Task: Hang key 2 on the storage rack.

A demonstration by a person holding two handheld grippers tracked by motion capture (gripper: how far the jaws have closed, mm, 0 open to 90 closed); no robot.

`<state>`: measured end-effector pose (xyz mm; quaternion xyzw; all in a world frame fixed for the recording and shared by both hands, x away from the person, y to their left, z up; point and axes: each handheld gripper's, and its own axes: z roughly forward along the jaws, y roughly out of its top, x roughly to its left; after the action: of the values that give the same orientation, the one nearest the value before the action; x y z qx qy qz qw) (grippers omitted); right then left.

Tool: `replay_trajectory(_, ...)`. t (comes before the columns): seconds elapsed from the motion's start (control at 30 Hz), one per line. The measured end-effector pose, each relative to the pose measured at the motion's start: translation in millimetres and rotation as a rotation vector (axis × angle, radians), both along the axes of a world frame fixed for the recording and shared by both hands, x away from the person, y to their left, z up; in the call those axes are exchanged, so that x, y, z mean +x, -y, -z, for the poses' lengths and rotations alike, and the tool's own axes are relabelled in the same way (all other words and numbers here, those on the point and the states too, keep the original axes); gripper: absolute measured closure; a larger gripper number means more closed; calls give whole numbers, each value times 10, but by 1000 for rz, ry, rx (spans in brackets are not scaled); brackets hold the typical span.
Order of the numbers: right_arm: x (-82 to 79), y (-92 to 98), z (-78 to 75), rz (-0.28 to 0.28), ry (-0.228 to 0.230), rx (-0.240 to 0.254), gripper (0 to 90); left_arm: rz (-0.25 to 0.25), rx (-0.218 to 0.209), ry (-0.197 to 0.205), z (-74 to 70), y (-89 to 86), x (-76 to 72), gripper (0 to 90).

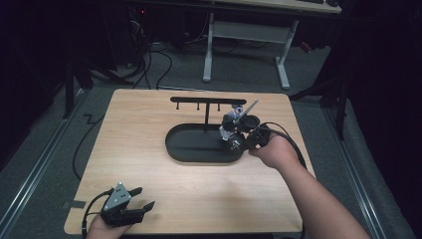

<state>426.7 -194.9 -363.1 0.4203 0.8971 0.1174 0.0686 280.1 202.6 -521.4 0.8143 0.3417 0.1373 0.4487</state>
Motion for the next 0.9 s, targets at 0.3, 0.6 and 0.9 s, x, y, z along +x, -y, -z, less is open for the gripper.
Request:
replay_trajectory(0.3, 212, -116, -173, -15, 30, -2, 850, 1, 0, -3, 3, -5, -7, 331)
replay_trajectory(0.6, 414, -224, -328, -6, 49, 24, 850, 1, -5, -7, 5, -15, -6, 331)
replay_trajectory(0.9, 555, -290, -443, 12, 68, 32, 850, 6, 1, -9, 8, -13, -8, 331)
